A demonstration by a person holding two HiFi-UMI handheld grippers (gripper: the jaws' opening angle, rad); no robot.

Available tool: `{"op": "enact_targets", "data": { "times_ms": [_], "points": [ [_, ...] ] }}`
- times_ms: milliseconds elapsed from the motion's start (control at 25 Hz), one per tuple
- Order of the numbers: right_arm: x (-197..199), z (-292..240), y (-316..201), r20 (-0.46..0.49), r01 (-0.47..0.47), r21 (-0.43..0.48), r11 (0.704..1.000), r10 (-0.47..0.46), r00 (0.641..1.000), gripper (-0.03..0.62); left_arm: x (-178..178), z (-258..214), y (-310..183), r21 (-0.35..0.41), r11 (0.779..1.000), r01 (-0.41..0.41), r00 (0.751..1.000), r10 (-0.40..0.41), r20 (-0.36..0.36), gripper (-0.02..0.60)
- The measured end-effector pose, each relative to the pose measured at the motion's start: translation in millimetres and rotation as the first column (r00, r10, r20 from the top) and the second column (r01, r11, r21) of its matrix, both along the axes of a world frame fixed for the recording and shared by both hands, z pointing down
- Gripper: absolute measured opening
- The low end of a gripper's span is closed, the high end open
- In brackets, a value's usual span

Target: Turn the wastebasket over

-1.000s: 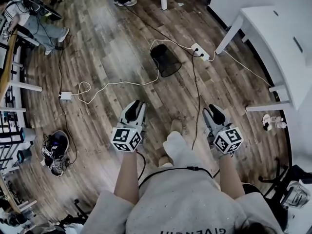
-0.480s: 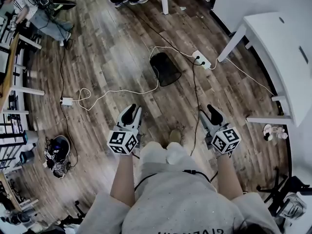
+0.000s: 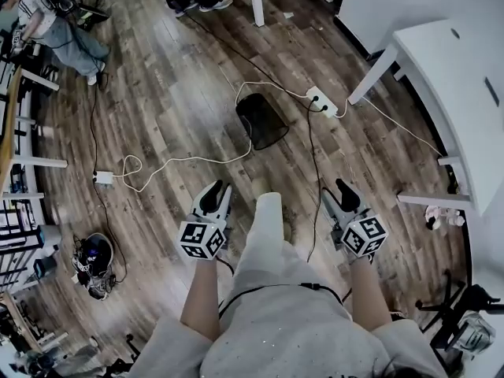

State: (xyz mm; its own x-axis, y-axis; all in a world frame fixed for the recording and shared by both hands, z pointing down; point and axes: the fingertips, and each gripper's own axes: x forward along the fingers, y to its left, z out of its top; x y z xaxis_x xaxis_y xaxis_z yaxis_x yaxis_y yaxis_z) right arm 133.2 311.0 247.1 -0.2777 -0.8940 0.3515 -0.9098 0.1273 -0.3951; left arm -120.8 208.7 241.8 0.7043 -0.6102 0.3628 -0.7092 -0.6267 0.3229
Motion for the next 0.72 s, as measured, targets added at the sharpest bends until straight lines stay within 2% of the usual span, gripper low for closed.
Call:
{"op": "enact_targets", "data": {
  "times_ms": [280,720],
  "points": [
    [1.8,11.3,-58.5,-0.02,0.051,-0.046,0.998,-0.052,0.998,0.206,23.2,11.4,-60.5,-0.022,1.0,-0.004,1.0,0.003,-0.024,0.103],
    [-1.4,57.0,-151.5,0.021,0.12,-0.114,0.986,-0.119,0.993,0.206,30.4,63.5,-129.3,-0.119,0.993,0.009,1.0,-0.008,0.007,0.103]
  ]
}}
